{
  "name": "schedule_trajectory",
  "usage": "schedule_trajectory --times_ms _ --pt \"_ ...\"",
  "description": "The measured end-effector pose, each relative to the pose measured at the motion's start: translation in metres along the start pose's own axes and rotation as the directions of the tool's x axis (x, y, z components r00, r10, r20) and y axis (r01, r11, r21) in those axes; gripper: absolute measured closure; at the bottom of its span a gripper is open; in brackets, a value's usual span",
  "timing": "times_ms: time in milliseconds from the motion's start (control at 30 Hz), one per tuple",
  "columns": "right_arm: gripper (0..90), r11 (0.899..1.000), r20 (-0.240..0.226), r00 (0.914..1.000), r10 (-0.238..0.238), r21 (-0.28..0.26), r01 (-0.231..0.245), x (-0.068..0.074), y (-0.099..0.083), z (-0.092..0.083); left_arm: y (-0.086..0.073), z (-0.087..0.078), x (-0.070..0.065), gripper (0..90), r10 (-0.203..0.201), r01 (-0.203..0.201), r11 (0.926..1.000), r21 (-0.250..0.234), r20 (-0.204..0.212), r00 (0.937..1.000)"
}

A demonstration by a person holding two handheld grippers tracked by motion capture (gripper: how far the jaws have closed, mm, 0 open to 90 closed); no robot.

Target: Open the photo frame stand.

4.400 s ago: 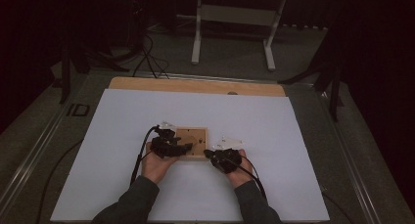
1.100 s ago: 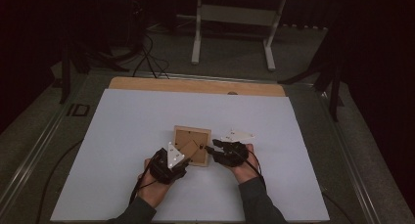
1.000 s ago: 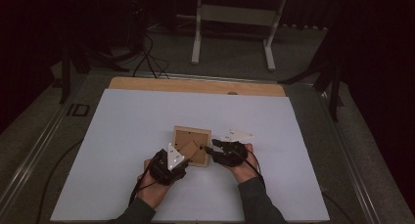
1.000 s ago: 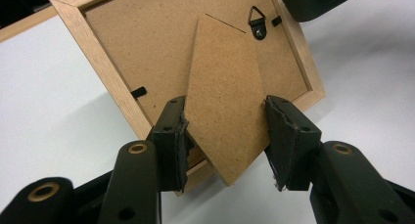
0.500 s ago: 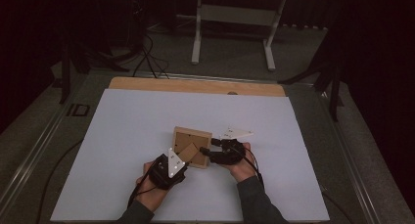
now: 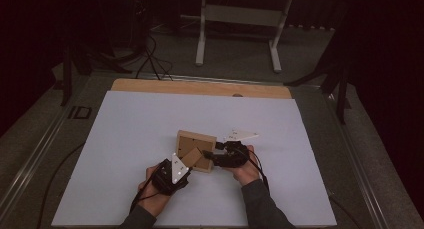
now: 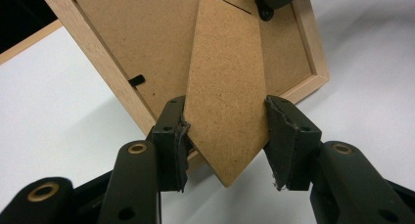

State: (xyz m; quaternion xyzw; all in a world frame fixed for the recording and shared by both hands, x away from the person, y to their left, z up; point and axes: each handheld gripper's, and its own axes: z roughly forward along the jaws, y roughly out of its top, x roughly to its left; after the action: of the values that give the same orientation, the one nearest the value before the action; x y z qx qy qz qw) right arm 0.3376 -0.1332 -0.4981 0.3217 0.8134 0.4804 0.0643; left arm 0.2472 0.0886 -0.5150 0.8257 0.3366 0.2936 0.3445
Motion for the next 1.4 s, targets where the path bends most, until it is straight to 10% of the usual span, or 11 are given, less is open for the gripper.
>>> schedule_trajectory --times_ms 567,1133,1400 --pt "50.3 1.000 0.003 0.9999 -0.013 0.000 0.013 0.000 0.000 -0.002 -0.001 0.005 0.013 51.0 -0.114 0.111 0.9933 0.031 0.114 0.9869" --pt "54.9 0.998 0.005 0.9983 -0.058 -0.017 0.058 0.005 0.002 -0.008 -0.002 0.004 0.030 63.3 -0.252 0.250 0.9673 0.041 0.279 0.9267" --pt "56.6 0.995 0.032 0.9946 -0.098 -0.024 0.099 0.009 0.004 -0.010 -0.002 0.008 0.030 67.8 -0.259 0.253 0.9658 0.057 0.270 0.9274"
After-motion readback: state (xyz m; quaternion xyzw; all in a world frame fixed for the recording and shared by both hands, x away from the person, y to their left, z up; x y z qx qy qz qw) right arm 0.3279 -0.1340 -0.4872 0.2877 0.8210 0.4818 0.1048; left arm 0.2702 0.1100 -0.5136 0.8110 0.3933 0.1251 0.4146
